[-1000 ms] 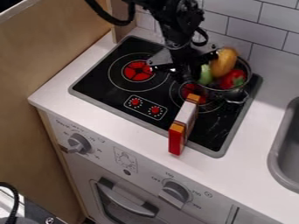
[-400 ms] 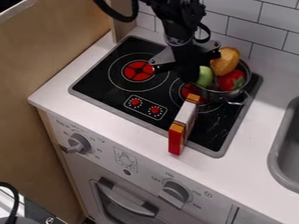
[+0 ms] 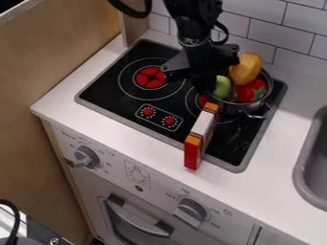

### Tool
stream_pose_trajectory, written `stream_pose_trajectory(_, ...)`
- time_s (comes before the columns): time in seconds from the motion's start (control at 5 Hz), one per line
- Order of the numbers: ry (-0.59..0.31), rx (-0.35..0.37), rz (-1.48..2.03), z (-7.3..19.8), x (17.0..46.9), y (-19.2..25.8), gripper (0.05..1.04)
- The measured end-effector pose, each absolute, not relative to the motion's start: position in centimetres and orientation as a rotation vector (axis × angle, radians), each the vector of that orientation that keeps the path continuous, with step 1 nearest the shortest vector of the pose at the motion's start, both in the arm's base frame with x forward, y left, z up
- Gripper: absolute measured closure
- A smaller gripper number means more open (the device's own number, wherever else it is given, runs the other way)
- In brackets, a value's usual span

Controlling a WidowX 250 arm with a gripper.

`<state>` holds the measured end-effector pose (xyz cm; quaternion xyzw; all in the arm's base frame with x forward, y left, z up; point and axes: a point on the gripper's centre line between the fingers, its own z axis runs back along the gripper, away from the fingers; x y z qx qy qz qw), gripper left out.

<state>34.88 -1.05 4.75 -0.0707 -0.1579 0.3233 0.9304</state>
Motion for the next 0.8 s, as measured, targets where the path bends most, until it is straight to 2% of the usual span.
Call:
stream_pose_trajectory(0.4, -0.250, -0.171, 0.666, 5.9, 34.9, -1.0, 1.029)
stream_pose_trajectory(0.8, -0.242, -0.204, 0.628, 8.1, 36.1, 0.4, 1.030)
